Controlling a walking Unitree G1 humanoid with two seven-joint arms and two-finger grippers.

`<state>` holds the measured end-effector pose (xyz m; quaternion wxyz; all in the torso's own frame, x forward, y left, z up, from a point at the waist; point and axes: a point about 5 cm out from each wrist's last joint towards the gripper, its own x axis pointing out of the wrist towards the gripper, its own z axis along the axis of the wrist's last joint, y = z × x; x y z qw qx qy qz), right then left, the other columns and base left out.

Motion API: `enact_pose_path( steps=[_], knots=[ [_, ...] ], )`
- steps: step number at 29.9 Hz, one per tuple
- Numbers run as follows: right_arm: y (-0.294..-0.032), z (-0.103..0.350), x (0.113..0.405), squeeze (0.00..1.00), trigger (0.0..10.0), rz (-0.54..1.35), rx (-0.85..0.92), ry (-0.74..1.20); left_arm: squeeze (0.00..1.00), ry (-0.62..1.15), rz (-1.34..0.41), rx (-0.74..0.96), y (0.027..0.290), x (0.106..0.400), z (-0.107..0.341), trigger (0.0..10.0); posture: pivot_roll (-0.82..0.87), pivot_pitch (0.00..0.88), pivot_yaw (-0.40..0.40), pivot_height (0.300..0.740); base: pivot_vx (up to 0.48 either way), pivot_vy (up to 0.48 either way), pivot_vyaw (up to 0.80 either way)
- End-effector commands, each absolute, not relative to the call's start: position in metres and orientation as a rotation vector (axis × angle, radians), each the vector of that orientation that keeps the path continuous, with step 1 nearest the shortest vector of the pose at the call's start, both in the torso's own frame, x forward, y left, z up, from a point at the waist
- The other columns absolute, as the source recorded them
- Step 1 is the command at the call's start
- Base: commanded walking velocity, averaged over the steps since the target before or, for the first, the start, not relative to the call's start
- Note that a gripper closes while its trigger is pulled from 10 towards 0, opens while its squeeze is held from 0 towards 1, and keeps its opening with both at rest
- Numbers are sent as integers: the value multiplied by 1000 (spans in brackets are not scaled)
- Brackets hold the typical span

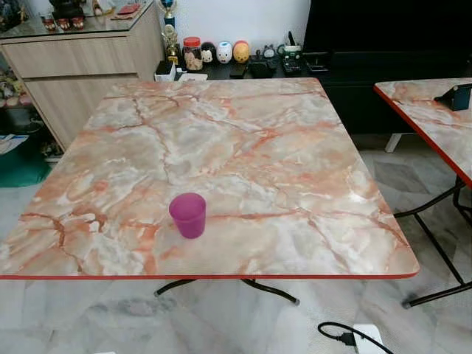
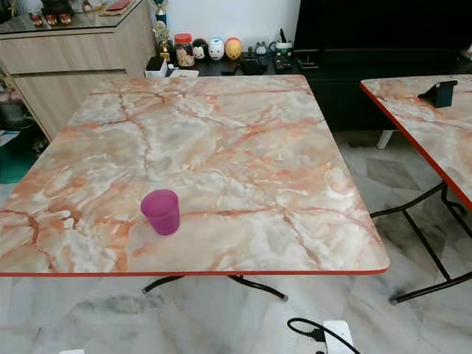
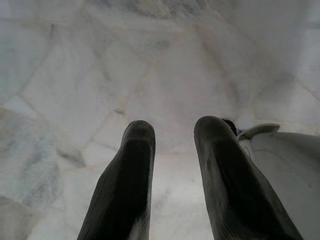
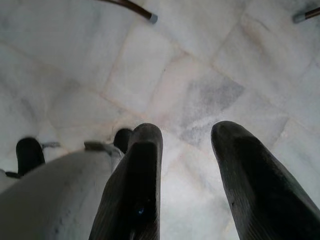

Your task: Setting the table

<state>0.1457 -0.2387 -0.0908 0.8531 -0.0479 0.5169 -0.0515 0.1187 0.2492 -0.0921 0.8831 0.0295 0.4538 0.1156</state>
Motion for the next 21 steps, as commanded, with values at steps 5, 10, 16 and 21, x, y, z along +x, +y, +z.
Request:
enact_pose_path(
  steps=[5, 10, 16, 21],
  knots=[
    [-240, -92, 143, 0, 10000, -94, -124, 1104, 0, 909, 294, 100, 253, 116, -90, 10000, 10, 0, 19, 732, 0, 0, 0],
    [-239, -93, 141, 0, 10000, -88, -131, 1110, 0, 190, 215, 395, 263, 133, -21, 10000, 34, 0, 14, 732, 0, 0, 0],
    [-238, -92, 143, 0, 10000, -82, -138, 1111, 0, 290, 243, 308, 255, 112, -33, 10000, 41, 0, 11, 732, 0, 0, 0],
    [-237, -92, 144, 0, 10000, -80, -140, 1111, 0, 204, 214, 554, 265, 125, -15, 10000, 35, 0, 14, 732, 0, 0, 0]
  ],
)
